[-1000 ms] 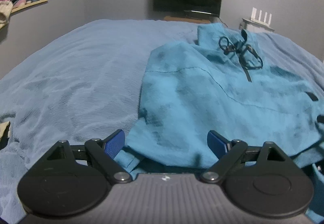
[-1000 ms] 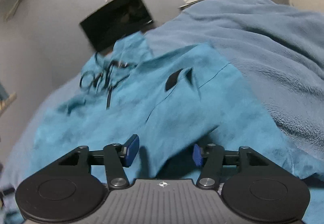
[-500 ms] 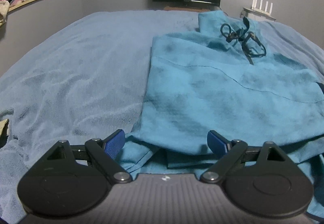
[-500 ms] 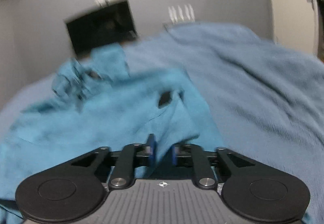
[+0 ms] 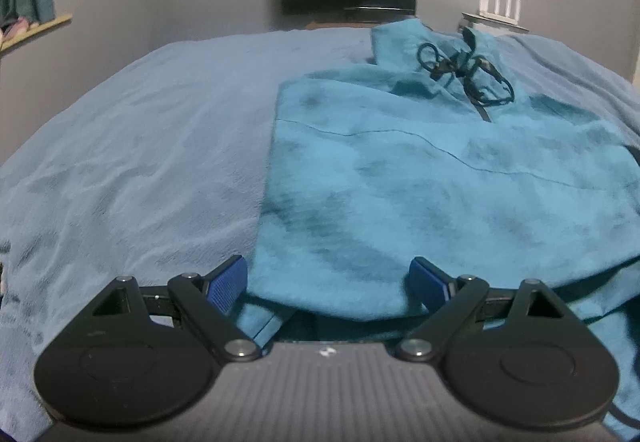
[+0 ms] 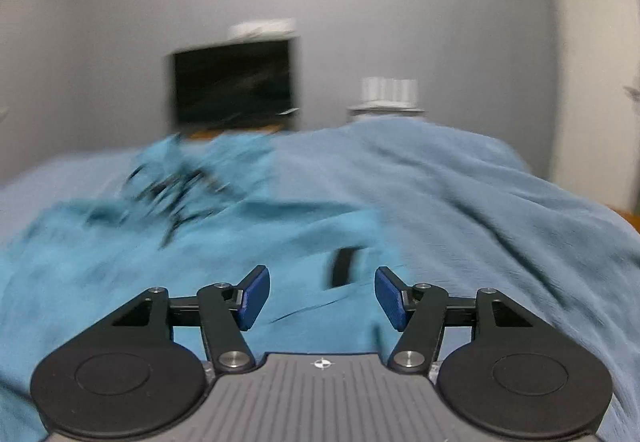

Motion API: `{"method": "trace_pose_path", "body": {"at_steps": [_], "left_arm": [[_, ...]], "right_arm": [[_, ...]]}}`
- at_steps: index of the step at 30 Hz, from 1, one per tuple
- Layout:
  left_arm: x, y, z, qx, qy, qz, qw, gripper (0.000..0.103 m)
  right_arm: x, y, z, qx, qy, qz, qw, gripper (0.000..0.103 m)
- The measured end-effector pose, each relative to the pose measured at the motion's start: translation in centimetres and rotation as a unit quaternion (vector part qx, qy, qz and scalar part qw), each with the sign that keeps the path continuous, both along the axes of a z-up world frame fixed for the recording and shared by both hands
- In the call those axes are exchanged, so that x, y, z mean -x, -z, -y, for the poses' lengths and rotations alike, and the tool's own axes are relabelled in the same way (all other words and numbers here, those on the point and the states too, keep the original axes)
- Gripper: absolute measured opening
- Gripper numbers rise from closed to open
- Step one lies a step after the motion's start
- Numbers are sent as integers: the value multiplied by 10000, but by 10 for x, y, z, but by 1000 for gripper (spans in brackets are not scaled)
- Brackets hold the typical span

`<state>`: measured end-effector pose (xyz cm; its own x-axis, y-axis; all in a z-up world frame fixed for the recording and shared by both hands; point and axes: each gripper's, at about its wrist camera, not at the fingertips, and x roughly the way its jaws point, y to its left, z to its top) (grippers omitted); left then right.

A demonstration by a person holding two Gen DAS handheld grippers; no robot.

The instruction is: Fold large clothes

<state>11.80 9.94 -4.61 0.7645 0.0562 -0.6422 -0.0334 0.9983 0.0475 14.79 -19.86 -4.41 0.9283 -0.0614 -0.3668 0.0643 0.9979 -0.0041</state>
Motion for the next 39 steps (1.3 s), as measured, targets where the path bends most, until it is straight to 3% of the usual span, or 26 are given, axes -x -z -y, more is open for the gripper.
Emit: {"method": "trace_pose_path", "body": {"at_steps": [4, 7, 10, 13, 18, 24, 28, 31, 35, 39], "left_arm": [[-7, 11, 8, -435, 139, -117, 9989, 89], [-12, 20, 6, -515, 122, -258, 9983, 93], [-16, 25, -6, -287, -56, -397, 9988, 98], [-19, 28, -17, -60, -252, -526, 9983, 100], [-20, 24, -24, 38, -559, -579, 9967, 101], [-11, -9, -11, 129, -414, 110, 9990, 101], [-13, -17, 3, 321, -242, 259, 9989, 101], [-33, -25, 15, 458, -354, 221, 9981, 101], [-46, -18, 34, 850, -186, 299, 9958, 101], [-53, 13, 58, 400, 304, -47, 9987, 101]], "right_arm": [[-10, 17, -17, 419, -532, -540, 9962, 61], [-21, 32, -16, 578, -338, -959, 9931, 61], [-31, 43, 2, 396, 120, -1239, 9914, 61], [-37, 49, 24, 35, 561, -1281, 9902, 74], [-37, 46, 34, -119, 900, -1182, 9888, 74], [-22, 29, 37, -369, 934, -608, 9931, 74], [-16, 18, 25, -362, 685, -293, 9966, 82], [-20, 20, 13, -434, 354, -384, 9977, 91], [-40, 39, -3, -435, 212, -1072, 9931, 91], [-44, 44, -4, -280, 250, -1052, 9937, 93]]}}
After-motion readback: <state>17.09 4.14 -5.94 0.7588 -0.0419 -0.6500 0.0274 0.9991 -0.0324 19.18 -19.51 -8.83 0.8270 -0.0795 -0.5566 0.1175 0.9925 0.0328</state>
